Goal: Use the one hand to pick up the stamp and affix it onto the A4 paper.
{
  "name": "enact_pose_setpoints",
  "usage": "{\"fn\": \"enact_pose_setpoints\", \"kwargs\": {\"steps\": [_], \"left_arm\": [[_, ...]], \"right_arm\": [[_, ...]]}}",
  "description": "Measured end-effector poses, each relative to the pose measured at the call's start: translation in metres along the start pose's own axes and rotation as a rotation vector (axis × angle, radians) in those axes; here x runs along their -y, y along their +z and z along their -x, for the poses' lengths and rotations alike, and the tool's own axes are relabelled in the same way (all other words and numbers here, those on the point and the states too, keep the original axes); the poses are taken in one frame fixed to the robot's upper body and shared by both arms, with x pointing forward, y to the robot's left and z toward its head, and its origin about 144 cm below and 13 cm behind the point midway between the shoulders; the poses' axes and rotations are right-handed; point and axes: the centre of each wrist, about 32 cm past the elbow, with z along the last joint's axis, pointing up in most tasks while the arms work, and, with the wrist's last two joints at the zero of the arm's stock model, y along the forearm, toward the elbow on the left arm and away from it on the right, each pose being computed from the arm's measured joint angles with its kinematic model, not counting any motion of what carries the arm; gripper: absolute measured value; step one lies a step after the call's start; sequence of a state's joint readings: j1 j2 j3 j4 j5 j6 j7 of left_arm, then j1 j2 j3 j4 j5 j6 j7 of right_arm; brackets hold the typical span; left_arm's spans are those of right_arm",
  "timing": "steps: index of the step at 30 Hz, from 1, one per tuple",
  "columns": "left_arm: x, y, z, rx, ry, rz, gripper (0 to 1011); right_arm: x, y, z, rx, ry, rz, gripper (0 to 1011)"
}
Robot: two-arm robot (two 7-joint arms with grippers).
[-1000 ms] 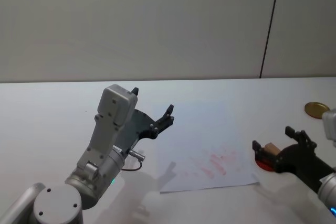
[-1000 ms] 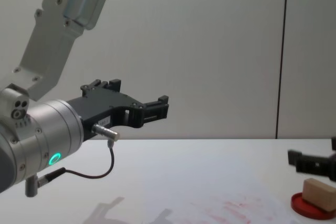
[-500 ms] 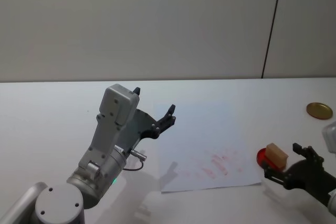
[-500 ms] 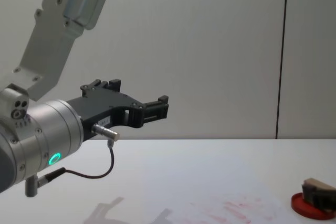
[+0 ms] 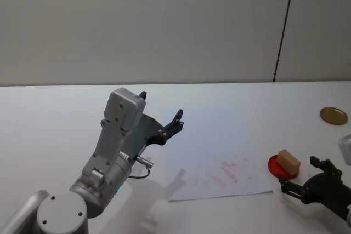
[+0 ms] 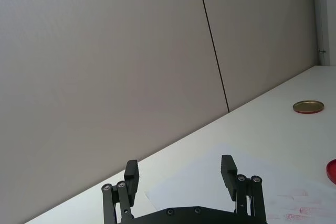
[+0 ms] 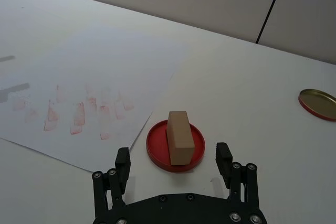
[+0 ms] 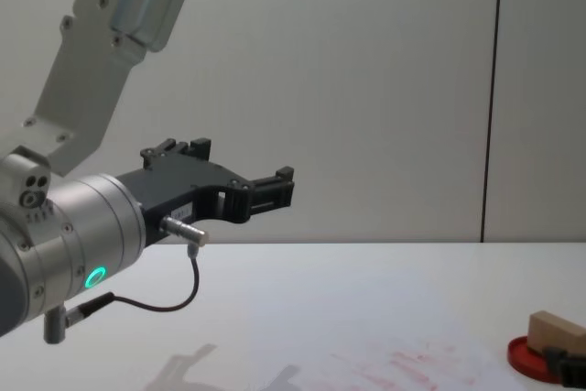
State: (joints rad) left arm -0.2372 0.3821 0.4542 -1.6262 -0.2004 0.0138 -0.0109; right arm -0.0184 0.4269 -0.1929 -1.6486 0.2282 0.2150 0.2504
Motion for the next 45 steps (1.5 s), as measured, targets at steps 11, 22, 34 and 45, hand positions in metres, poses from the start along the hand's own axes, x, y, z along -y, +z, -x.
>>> {"fn": "enact_pose_setpoints", "kwargs": {"steps": [11,22,34,45], "left_arm": [[0.0,0.0,0.0,0.0,0.0,0.0,993],[0.0,0.0,0.0,0.0,0.0,0.0,993],[0.0,0.0,0.0,0.0,0.0,0.0,993],[0.0,0.0,0.0,0.0,0.0,0.0,993]], "right_arm": [[-0.008,-0.008,-0.006,-0.042,0.014,-0.001,1001],[-0.014,-0.016,-0.013,-0.08,0.018,-0.021,1001],[-0.022,-0.02,-0.015,-0.085,0.029,-0.02,806],[-0.029,-0.017,-0.015,-0.065,0.042,-0.035,444]]}}
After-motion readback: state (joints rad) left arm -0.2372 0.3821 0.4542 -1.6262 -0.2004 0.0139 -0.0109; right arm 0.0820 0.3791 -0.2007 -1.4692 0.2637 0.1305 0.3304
